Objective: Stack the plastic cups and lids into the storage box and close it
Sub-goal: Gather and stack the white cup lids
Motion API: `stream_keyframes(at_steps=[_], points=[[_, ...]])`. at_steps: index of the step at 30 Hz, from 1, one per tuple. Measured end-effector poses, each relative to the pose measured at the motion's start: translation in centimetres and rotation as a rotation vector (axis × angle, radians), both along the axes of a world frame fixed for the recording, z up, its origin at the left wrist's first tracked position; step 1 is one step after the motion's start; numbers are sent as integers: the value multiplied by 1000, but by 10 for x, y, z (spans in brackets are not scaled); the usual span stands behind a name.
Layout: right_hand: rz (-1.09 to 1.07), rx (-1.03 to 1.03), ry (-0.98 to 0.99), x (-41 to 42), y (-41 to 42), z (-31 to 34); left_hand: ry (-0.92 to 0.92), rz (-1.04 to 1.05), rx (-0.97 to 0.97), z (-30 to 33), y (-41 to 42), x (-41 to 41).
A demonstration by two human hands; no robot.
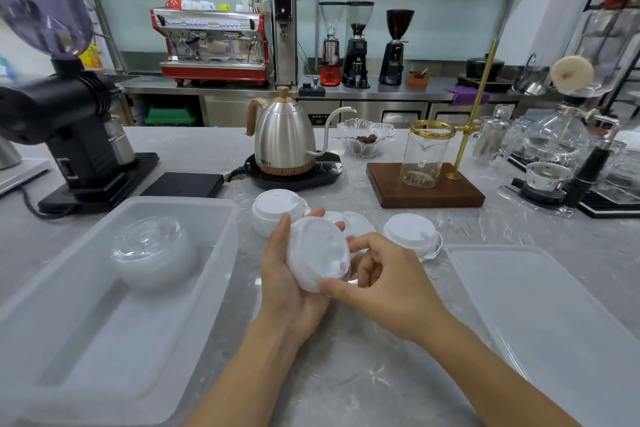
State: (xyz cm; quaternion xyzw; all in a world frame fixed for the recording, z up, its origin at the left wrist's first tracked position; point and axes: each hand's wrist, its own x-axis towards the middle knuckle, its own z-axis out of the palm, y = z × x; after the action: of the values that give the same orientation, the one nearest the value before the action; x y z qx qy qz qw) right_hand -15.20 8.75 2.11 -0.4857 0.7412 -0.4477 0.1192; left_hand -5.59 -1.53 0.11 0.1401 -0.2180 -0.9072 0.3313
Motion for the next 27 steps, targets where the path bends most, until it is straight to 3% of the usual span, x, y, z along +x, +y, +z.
stream_keyframes(at_steps=[5,13,27], points=[[31,-75,160,1,-1,-3,65,-49,-2,1,1,1],[12,-169,104,5,-4,-7,44,-56,-50,-2,-1,3],[62,-110,46,4,-5,-6,64,-95,-19,-3,3,0]])
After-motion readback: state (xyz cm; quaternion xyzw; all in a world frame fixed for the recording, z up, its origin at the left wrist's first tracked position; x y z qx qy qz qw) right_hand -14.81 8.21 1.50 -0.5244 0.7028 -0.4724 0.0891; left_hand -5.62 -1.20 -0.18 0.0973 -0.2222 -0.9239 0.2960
